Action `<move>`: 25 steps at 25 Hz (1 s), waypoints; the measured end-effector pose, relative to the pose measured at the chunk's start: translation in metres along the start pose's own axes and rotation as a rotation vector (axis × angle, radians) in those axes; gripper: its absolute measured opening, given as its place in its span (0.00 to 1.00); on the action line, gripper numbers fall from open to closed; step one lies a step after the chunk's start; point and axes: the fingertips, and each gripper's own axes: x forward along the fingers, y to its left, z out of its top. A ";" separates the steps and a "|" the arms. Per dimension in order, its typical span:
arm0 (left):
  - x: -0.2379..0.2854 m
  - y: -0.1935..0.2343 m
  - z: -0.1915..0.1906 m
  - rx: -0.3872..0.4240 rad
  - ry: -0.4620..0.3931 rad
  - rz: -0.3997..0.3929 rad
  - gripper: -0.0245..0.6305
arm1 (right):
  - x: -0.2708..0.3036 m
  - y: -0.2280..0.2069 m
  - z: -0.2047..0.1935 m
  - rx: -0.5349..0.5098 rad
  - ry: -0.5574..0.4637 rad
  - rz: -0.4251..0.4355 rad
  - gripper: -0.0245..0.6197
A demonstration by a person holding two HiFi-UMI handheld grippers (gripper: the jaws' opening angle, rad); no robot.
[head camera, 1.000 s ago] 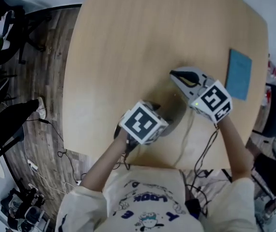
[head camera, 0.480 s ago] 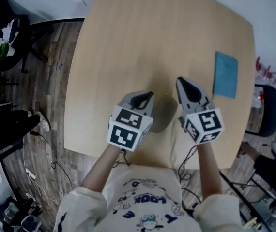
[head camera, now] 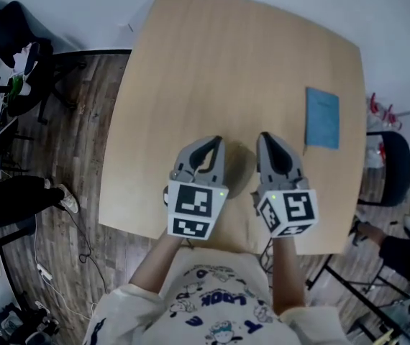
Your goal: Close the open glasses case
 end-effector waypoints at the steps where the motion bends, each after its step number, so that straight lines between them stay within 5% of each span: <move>1: -0.004 -0.001 0.003 0.002 -0.013 0.007 0.04 | -0.005 0.001 0.002 0.005 -0.008 -0.010 0.04; 13: -0.037 0.002 0.032 -0.008 -0.113 0.080 0.04 | -0.034 0.001 0.024 -0.010 -0.076 -0.071 0.04; 25: -0.042 -0.007 0.038 -0.001 -0.123 0.068 0.04 | -0.045 -0.003 0.024 -0.002 -0.080 -0.092 0.04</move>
